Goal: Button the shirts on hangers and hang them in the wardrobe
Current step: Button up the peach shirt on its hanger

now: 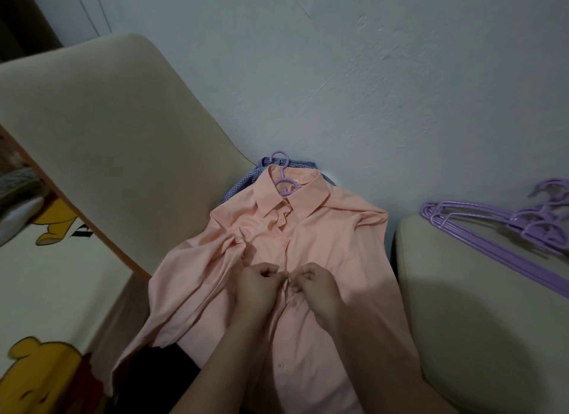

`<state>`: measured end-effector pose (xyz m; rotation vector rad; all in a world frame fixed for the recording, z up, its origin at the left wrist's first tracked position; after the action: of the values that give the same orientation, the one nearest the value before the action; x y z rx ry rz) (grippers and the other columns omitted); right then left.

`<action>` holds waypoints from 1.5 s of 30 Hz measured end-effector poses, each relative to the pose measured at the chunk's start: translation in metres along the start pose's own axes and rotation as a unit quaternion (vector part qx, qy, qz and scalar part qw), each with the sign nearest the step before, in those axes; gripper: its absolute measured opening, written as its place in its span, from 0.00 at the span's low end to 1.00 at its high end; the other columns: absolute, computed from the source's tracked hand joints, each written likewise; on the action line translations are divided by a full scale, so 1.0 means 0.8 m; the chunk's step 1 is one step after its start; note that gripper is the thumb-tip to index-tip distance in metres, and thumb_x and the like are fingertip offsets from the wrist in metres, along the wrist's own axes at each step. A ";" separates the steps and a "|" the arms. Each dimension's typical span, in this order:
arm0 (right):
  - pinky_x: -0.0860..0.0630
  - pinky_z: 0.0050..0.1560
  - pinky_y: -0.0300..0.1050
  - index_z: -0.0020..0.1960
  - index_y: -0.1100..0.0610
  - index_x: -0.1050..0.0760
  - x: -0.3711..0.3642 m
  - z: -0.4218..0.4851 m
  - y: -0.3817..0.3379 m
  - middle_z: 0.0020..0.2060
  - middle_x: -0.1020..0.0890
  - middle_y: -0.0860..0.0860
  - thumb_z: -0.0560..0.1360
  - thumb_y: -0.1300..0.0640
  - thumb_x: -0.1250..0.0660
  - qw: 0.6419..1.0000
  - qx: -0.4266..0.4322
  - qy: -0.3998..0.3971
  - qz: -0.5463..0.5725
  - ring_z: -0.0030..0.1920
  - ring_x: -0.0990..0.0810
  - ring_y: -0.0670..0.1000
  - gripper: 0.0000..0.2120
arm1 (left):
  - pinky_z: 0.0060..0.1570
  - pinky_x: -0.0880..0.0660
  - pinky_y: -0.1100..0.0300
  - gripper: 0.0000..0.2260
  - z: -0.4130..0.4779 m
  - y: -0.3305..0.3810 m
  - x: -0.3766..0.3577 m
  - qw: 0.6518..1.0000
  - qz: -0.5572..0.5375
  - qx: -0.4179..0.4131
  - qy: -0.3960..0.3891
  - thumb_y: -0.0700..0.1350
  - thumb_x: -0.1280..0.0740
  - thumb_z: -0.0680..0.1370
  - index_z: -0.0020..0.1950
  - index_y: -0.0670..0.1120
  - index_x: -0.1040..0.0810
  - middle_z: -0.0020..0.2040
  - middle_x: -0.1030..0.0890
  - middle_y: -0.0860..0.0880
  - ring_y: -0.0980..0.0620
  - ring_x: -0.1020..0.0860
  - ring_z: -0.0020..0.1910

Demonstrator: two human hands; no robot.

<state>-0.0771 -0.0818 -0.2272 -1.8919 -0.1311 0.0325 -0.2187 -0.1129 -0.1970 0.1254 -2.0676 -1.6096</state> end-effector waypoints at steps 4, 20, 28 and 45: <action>0.23 0.42 0.49 0.39 0.58 0.21 0.001 0.000 0.001 0.30 0.18 0.54 0.74 0.68 0.33 1.000 -0.001 -0.005 0.012 0.35 0.20 0.52 0.09 | 0.38 0.29 0.59 0.08 -0.003 -0.005 -0.004 0.999 0.033 -0.017 -0.011 0.40 0.25 0.73 0.35 0.39 0.18 0.29 0.20 0.48 0.57 0.28 0.32; 0.23 0.35 0.38 0.42 0.62 0.18 -0.006 -0.013 -0.003 0.32 0.17 0.54 0.75 0.71 0.33 0.989 -0.045 0.055 0.133 0.31 0.21 0.47 0.08 | 0.37 0.22 0.60 0.03 0.000 -0.016 -0.001 0.979 -0.160 0.102 -0.072 0.32 0.26 0.73 0.41 0.37 0.14 0.35 0.15 0.42 0.51 0.19 0.33; 0.24 0.33 0.40 0.40 0.62 0.18 -0.006 -0.010 -0.001 0.30 0.18 0.55 0.76 0.64 0.31 0.984 -0.076 0.065 0.146 0.30 0.22 0.50 0.07 | 0.38 0.24 0.58 0.00 0.001 -0.016 -0.004 0.984 -0.137 0.104 -0.044 0.34 0.24 0.72 0.41 0.37 0.13 0.35 0.15 0.42 0.50 0.20 0.33; 0.25 0.36 0.43 0.33 0.60 0.20 -0.011 -0.003 -0.001 0.27 0.20 0.54 0.74 0.60 0.27 0.989 -0.095 0.068 0.091 0.30 0.23 0.51 0.11 | 0.42 0.24 0.61 0.06 -0.012 -0.004 -0.003 0.997 0.076 -0.025 0.010 0.43 0.27 0.74 0.37 0.51 0.15 0.34 0.16 0.57 0.58 0.18 0.37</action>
<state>-0.0858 -0.0846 -0.2260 -2.0846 0.1368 0.0147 -0.2131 -0.1214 -0.1994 -0.0334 -1.9702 -1.5588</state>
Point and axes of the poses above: each hand's wrist, its own z-axis towards the middle knuckle, its own x-axis out of the back of the hand, y = z × x, the point moved 5 cm from there along z, towards the middle knuckle
